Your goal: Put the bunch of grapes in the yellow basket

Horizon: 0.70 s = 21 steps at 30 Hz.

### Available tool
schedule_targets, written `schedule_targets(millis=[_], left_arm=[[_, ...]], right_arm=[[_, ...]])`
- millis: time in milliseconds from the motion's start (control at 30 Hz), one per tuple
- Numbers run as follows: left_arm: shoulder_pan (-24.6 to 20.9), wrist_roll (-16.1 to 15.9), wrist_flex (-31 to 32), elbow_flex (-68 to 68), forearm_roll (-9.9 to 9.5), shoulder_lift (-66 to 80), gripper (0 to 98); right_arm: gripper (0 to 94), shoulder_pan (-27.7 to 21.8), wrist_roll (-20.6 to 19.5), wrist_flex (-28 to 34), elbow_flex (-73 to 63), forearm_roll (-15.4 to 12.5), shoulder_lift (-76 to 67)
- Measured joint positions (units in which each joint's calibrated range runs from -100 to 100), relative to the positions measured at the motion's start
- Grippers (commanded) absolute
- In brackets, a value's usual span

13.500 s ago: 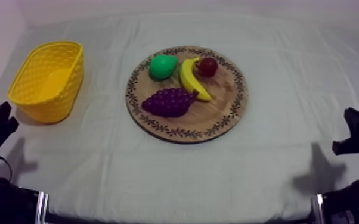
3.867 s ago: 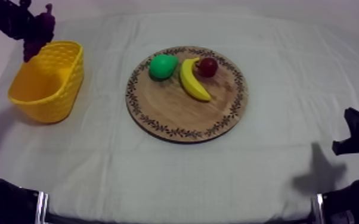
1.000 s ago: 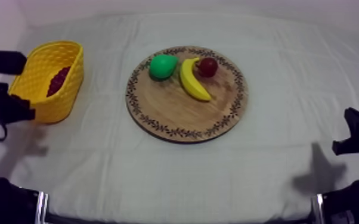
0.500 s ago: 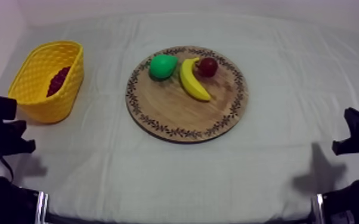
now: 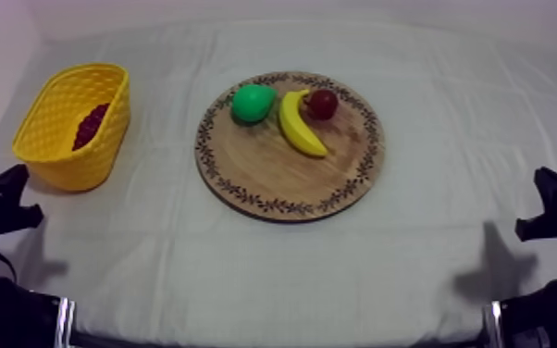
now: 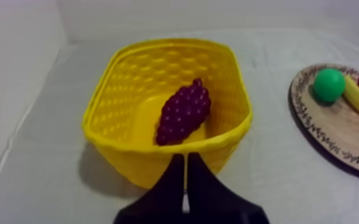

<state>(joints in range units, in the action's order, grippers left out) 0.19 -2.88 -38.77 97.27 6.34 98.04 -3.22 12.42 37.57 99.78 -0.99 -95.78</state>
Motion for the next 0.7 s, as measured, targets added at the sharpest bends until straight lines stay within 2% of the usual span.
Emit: schedule_targets(millis=[233,300,400,500,567,700], left_arm=[[-0.07,3.31,0.0,0.1,-0.48,1.59,0.0],[-0.19,4.82,0.26,0.24,-1.6,1.59,0.0],[-0.29,7.75,1.86,1.06,-4.49,1.72,0.0],[-0.56,9.35,2.84,1.46,-7.25,1.72,0.0],[-0.59,9.59,3.07,1.59,-8.09,1.72,0.0],[-0.64,9.94,3.23,1.66,-8.38,1.72,0.0]], right_arm=[[0.3,0.0,0.0,0.0,0.0,0.0,0.0],[0.3,0.0,0.0,0.0,0.0,0.0,0.0],[0.3,0.0,0.0,0.0,0.0,0.0,0.0],[0.3,0.0,0.0,0.0,0.0,0.0,0.0],[0.3,0.0,0.0,0.0,0.0,0.0,0.0],[0.3,0.0,0.0,0.0,0.0,0.0,0.0]])
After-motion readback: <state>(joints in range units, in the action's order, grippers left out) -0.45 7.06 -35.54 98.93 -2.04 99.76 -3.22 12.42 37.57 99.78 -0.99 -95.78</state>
